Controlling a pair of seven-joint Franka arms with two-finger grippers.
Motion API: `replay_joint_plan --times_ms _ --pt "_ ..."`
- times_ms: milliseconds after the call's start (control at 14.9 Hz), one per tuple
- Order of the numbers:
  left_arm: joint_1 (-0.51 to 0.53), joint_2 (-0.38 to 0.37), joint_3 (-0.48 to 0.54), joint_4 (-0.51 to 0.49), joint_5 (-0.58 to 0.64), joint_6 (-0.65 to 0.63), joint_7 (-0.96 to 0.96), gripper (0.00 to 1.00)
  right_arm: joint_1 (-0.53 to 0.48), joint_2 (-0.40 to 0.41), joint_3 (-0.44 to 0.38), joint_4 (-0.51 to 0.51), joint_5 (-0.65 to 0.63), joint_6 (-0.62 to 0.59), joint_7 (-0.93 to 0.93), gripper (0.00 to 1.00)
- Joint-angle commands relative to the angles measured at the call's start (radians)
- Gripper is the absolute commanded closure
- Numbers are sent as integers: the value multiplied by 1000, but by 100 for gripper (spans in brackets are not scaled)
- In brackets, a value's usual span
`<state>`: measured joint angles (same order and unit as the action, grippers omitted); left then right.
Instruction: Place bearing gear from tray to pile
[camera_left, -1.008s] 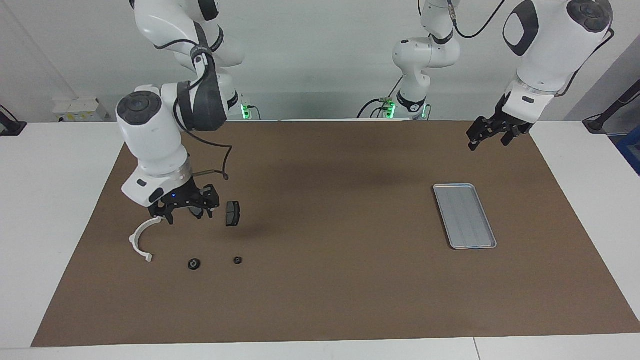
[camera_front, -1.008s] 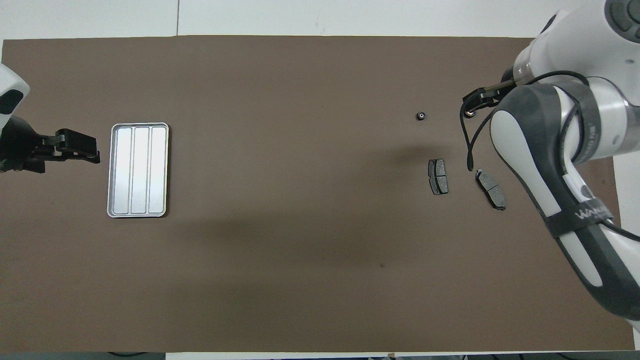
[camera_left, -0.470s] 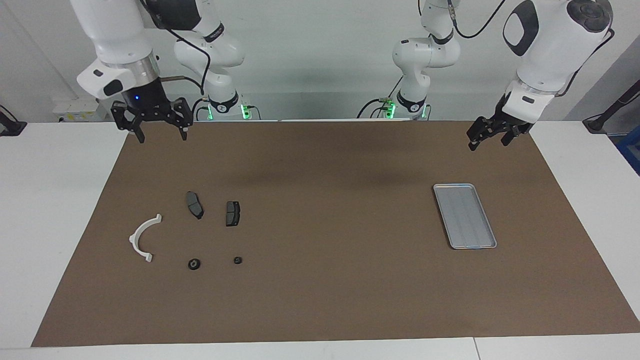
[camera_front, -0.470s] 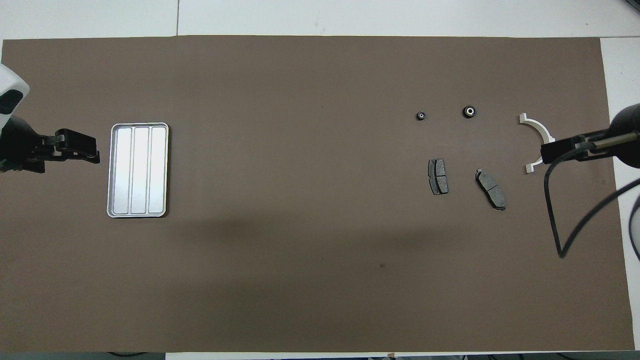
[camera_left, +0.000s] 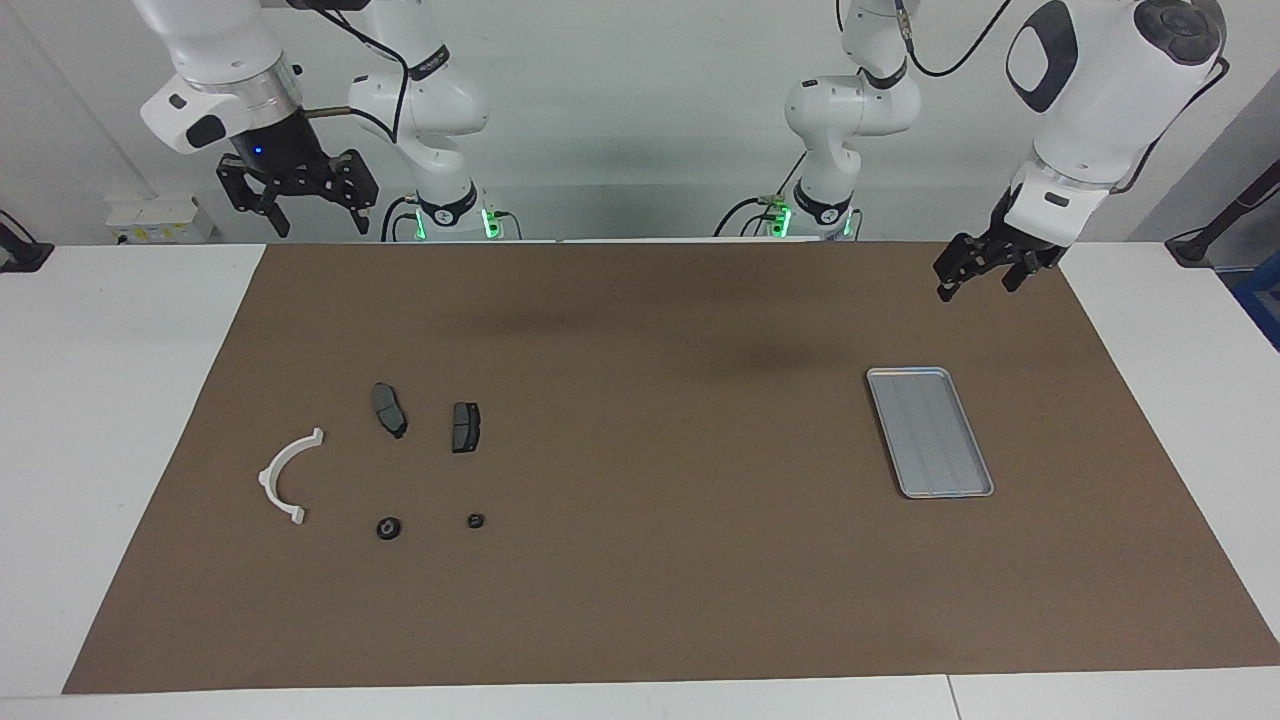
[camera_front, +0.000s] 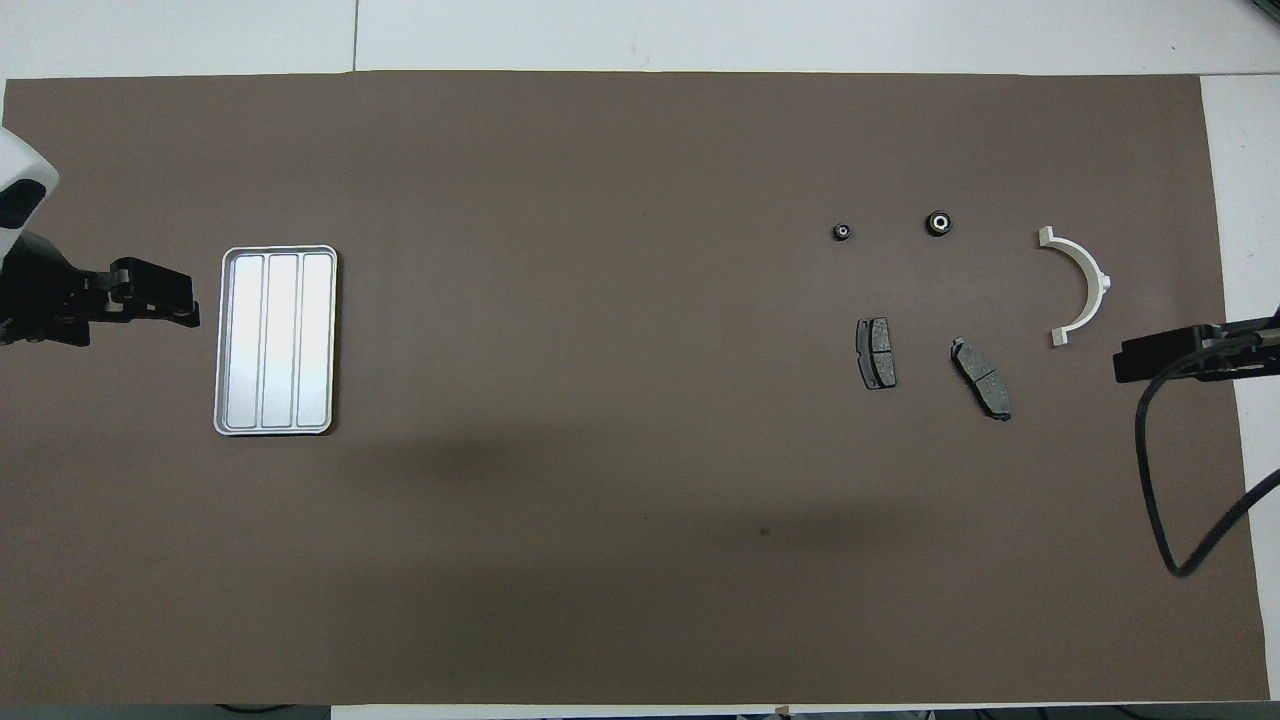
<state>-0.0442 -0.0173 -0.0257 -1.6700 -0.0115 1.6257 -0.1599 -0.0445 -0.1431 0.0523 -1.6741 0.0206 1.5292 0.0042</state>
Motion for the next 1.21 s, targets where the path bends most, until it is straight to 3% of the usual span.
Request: replay_joint_plan --times_ms 0,1142 --pt "6 -12 -3 -1 8 -7 5 0 -6 0 4 -16 25 49 22 0" --pt "6 -12 -3 -1 8 -7 5 0 -2 2 4 -24 13 92 -23 0"
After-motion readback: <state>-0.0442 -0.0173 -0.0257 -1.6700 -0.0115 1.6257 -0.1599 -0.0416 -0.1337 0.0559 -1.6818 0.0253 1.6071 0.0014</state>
